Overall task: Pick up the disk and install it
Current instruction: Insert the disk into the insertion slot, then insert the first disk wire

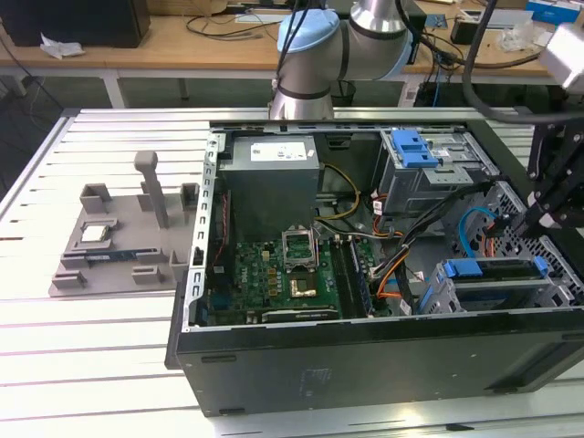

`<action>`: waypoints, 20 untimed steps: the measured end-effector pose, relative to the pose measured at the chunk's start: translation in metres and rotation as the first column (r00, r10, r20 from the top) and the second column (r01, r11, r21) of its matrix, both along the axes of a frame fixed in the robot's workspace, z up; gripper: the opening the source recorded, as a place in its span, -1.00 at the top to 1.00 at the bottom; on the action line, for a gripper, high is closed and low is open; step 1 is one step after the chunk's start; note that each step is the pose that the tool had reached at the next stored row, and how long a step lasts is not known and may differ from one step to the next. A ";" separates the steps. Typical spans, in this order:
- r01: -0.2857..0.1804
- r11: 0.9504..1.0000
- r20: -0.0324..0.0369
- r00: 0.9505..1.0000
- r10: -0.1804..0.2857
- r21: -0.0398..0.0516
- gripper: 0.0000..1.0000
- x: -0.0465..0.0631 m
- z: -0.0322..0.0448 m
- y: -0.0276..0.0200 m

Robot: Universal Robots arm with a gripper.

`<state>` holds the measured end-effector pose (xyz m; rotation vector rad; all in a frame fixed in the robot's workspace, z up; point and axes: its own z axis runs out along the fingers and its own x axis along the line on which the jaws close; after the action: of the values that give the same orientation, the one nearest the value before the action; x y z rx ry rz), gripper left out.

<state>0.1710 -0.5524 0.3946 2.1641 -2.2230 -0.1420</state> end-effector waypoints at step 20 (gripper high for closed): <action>0.000 1.000 0.000 1.000 0.000 0.000 0.28 0.000 0.0032 0.0000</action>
<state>0.1710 -0.5524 0.3979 2.1641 -2.2229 -0.1418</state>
